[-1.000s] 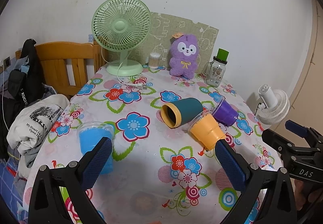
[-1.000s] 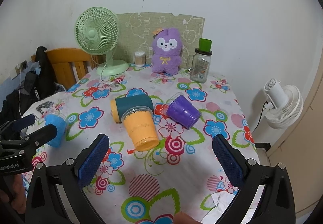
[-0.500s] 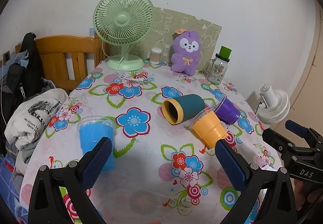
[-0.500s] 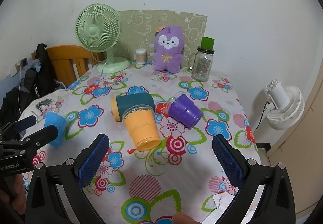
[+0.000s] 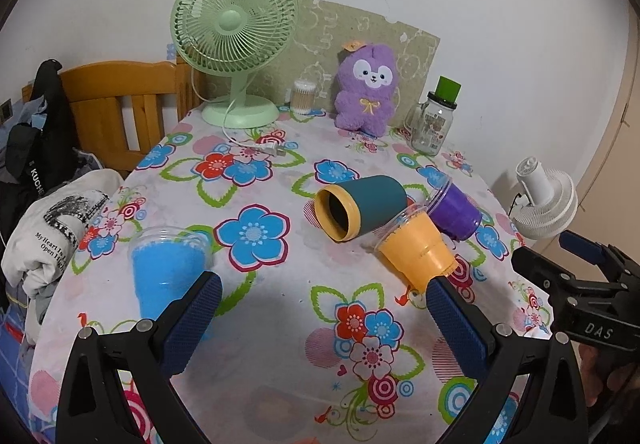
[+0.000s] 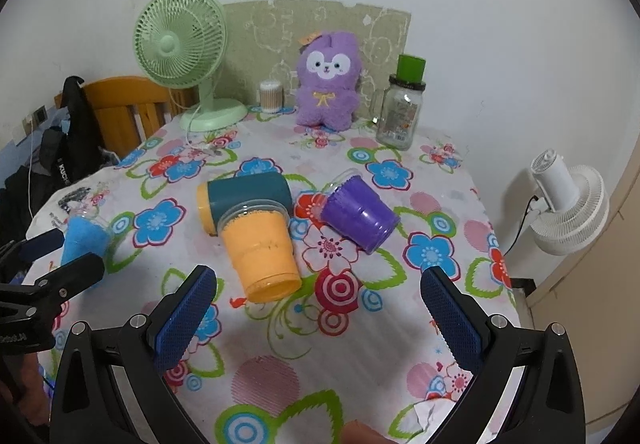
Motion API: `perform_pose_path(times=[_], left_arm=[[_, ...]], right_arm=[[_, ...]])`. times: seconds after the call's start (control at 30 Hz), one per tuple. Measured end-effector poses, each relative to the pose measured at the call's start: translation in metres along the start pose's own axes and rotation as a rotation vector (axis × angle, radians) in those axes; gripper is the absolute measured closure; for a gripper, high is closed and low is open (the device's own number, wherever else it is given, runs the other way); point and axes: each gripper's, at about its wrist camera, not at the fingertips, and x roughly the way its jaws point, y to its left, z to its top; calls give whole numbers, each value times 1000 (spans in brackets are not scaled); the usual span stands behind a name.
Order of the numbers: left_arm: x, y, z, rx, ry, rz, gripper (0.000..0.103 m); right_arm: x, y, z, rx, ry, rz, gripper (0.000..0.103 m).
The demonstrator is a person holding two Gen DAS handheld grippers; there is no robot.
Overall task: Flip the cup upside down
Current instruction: 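Move the right gripper to the purple cup and grasp its body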
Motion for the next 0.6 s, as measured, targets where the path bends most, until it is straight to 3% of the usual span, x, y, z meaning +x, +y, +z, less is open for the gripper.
perform_pose_path(times=[0.2,0.37,0.53,0.6], left_arm=[[18,0,-1,5,46,9,0],[29,-3,1,6,57,2,0],[51,-19,11,2,79,-28,0],[61,-30,17,8,88,-42,0]], right_arm=[[34,-1,4,-42,57,24,0],[55,-28,22,-72,67,9,0],[87,-49,40,-196,69,-6,0],[103,-54,43,-213,101,33,0]])
